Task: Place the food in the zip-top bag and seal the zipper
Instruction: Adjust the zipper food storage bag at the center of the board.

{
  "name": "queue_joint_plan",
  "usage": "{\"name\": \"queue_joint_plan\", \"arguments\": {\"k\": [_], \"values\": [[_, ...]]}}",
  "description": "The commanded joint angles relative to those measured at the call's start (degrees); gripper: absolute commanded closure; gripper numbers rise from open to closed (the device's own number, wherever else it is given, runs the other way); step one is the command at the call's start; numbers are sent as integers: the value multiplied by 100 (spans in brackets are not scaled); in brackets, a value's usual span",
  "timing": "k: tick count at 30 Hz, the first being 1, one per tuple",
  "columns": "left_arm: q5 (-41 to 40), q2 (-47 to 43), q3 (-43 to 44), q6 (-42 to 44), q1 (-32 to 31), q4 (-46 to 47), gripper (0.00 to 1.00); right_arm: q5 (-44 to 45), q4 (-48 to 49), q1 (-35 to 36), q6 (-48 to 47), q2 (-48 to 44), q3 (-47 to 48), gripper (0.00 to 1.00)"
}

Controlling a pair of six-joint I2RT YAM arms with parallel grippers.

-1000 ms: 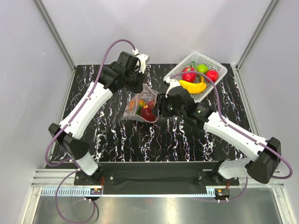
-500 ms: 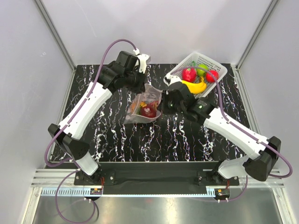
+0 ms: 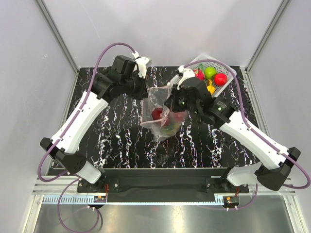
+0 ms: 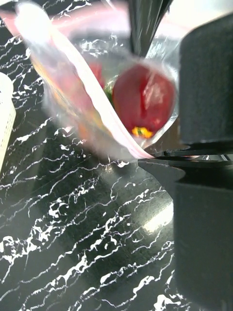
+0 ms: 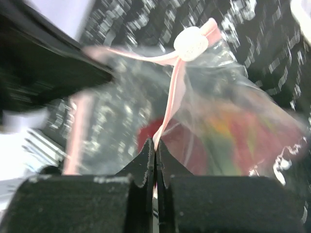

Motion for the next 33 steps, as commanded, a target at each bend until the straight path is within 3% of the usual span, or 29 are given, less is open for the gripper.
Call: {"name": "queue_joint_plan", "arguments": {"k": [1,7,10,21,26,29,33], "values": [[-281,-104,179,6,12,134,100,312,112,46,-32,-376,-496,100],[-572,100,-417,174,-32,-61,100,753,-353,37,99,-518,-900,100],[-467,-393,-937,51,-59,581,100,384,374,29,108,-817,-1401,100],[307,-490,-287,-371,-445,494,98,41,464,29,-32,-132,-471,98],[482,-508,-173,-547,-735,555,97,-108,745,29,64,-26,-479,97],[859,-464,-286,-556,-806,670,97,-310,982,29,117,-123,-567,87],[1491,-376,-611,-556,-797,801,97,-364,1018,29,231,-456,-786,88]]}}
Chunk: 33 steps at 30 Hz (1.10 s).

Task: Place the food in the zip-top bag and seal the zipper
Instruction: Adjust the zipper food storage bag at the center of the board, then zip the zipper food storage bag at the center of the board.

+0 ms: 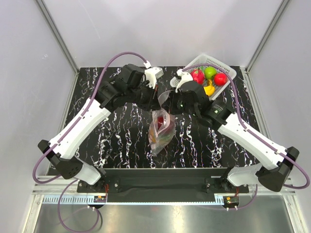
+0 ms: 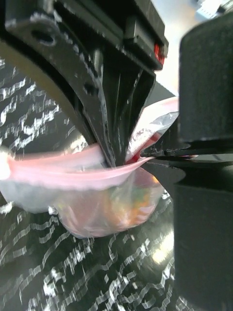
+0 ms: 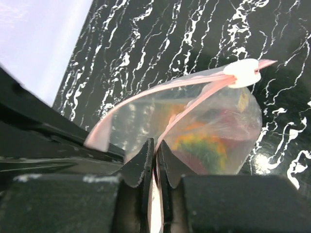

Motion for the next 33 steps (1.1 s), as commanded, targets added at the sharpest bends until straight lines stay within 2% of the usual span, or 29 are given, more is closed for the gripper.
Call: {"name": "queue_joint_plan", "arguments": {"k": [1,3,5,6,8,9,12,15,20,25,27,28,30,32,33], "values": [[787,-68,-223,-184,-30,659,97,-110,412,24,192,-428,-96,90],[814,-173,-425,-264,-30,844,97,-31,386,16,289,-638,-280,92],[779,-287,-697,-352,-30,1055,93,22,360,24,482,-771,-534,89],[726,-314,-863,-369,-47,1169,92,5,368,24,552,-885,-632,82],[656,-401,-996,-369,-74,1240,94,-161,404,24,684,-982,-799,61],[577,-437,-1171,-387,-91,1362,95,-215,395,16,693,-1096,-948,44],[463,-543,-1409,-378,-83,1486,96,-233,474,24,667,-1368,-1246,35],[366,-490,-1401,-247,-91,1347,97,-154,597,15,325,-1834,-1371,31],[41,-455,-1235,-9,-74,1100,98,-154,465,-2,-369,-2081,-1178,25],[-197,-507,-1260,166,14,1117,99,-593,597,-282,-1089,-2100,-985,23],[-232,-481,-1366,193,40,1161,99,-1057,492,-800,-1196,-1907,-599,26],[-232,-464,-1375,237,49,1144,99,-1590,457,-1098,-1231,-1671,-467,27],[-276,-420,-1418,272,58,1118,100,-2242,535,-1985,-1205,-1450,-194,29],[-329,-446,-1445,333,58,1144,99,-3232,868,-2531,-1109,-1229,-149,30],[-320,-455,-1480,368,58,1205,99,-3604,1200,-3082,-987,-1090,-210,32]]}}
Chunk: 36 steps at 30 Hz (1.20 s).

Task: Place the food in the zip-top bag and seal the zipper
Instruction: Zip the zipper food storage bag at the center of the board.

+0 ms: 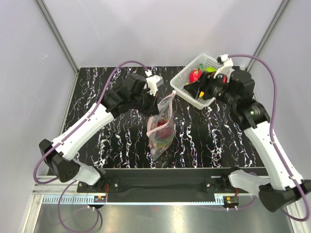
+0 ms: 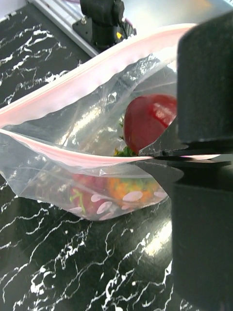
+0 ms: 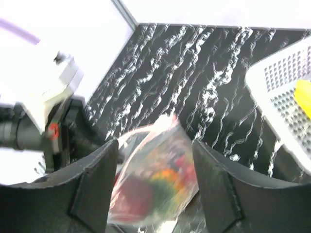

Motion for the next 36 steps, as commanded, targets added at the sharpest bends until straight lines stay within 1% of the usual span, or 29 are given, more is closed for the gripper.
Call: {"name": "queue_joint_plan", "arguments": {"k": [1,3,4,5,6,7,8,11,14,17,20,21,22,26,30,32,36], "values": [[-148,-216,-92,296,12,276,99,-2463,846,-1082,26,332,72,32],[-199,-269,-163,367,21,347,99,-3381,1478,-1547,141,473,-340,32],[-244,-269,-172,420,21,356,99,-3742,2308,-1619,324,473,-551,32],[-279,-287,-172,446,21,356,99,-4198,2655,-1620,326,482,-971,31],[-331,-304,-180,473,21,356,99,-4412,3103,-1620,265,491,-1184,30],[-358,-305,-172,516,21,347,99,-4562,3812,-1620,264,491,-1386,30],[-358,-322,-163,543,21,338,99,-4633,4115,-1620,247,508,-1754,29],[-411,-366,-102,631,21,277,99,-4791,4425,-1620,-235,614,-2046,27],[-507,-419,-49,736,21,207,98,-5020,4978,-1620,-281,833,-2222,29],[-543,-480,-57,798,21,206,98,-5178,5514,-1620,-79,1114,-2197,28],[-385,-515,-93,860,21,215,98,-5529,5866,-1620,176,1501,-2013,16],[-367,-542,-119,860,21,233,98,-5617,5971,-1620,237,1667,-1977,15],[-367,-551,-136,877,21,233,98,-5696,6260,-1620,386,1747,-1960,14],[-402,-612,-154,956,21,215,98,-5793,6552,-1620,484,2090,-1741,14],[-402,-612,-102,1035,12,110,98,-6004,7542,-1611,1054,2581,-1538,14],[-420,-621,-84,1062,21,92,98,-6136,7764,-1594,1344,2732,-1389,17],[-429,-586,-14,1044,21,5,97,-6207,7871,-1497,1363,3039,-1186,19]]}}
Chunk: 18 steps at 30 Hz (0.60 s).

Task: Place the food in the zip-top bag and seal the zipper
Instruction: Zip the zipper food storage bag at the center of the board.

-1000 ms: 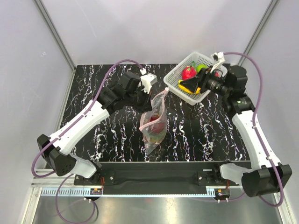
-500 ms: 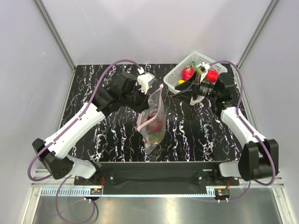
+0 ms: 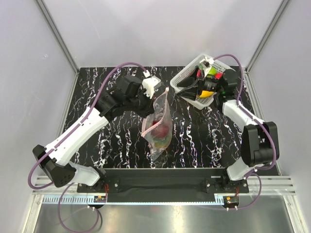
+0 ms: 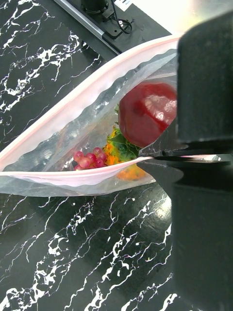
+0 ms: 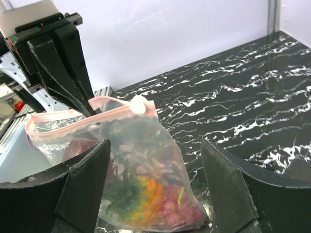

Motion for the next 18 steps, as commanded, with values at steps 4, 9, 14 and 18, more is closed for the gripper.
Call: {"name": "queue_joint_plan", "arguments": {"k": [4,9,14,18], "values": [[-92,-129,245,91,21,-84,98,-277,761,294,195,440,520,20],[-118,-129,271,91,30,-119,98,-347,945,592,371,800,836,23],[-153,-85,333,100,65,-163,98,-462,1165,760,538,889,854,31],[-207,-50,350,3,161,-277,97,-435,1280,830,608,871,731,38]]}}
